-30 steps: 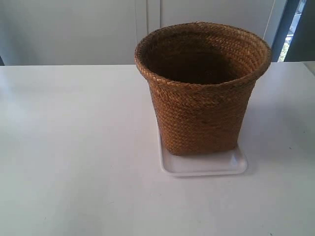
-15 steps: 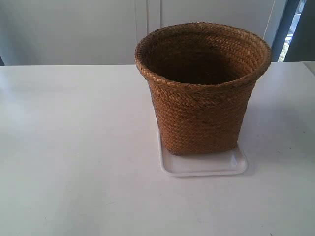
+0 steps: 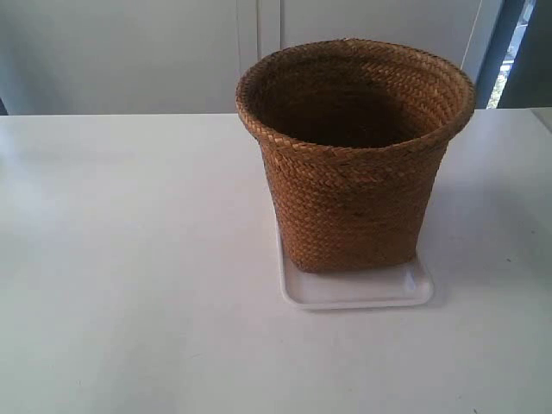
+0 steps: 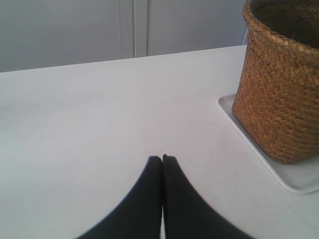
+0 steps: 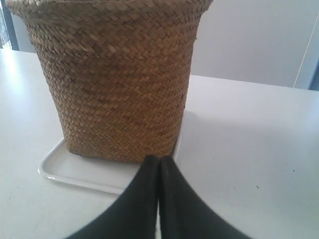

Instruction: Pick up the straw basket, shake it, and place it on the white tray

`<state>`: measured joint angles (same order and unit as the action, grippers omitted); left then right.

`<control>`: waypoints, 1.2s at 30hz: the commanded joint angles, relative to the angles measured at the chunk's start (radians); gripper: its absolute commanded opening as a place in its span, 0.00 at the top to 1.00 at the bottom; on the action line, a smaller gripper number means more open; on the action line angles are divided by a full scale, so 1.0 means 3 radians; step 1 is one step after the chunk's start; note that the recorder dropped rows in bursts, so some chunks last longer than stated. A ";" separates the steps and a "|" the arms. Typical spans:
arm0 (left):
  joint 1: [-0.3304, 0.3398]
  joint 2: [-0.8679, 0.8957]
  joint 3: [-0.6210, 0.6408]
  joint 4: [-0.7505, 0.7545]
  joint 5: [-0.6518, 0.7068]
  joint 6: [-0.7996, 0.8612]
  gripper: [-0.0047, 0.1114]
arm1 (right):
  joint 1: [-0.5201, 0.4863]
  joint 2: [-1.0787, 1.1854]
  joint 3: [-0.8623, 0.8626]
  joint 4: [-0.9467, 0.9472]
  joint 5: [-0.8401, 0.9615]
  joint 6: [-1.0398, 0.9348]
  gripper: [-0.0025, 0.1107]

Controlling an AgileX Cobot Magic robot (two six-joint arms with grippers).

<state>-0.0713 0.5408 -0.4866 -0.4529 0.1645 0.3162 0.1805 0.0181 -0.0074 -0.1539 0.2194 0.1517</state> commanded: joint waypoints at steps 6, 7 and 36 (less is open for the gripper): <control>0.0005 -0.0033 0.0011 -0.0035 -0.0003 -0.0009 0.96 | -0.0005 -0.0023 0.0025 0.0013 0.0024 0.0033 0.98; 0.0005 -0.0033 0.0011 -0.0035 -0.0003 -0.0009 0.96 | -0.0005 -0.0023 0.0025 0.0013 0.0024 0.0033 0.98; 0.0518 -0.1382 0.1133 0.0247 -0.0305 -0.0164 0.96 | -0.0005 -0.0023 0.0025 0.0013 0.0024 0.0033 0.98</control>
<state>0.0620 0.1668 -0.1980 -0.3741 0.1242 0.3069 0.1805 0.0181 -0.0074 -0.1539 0.2323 0.1561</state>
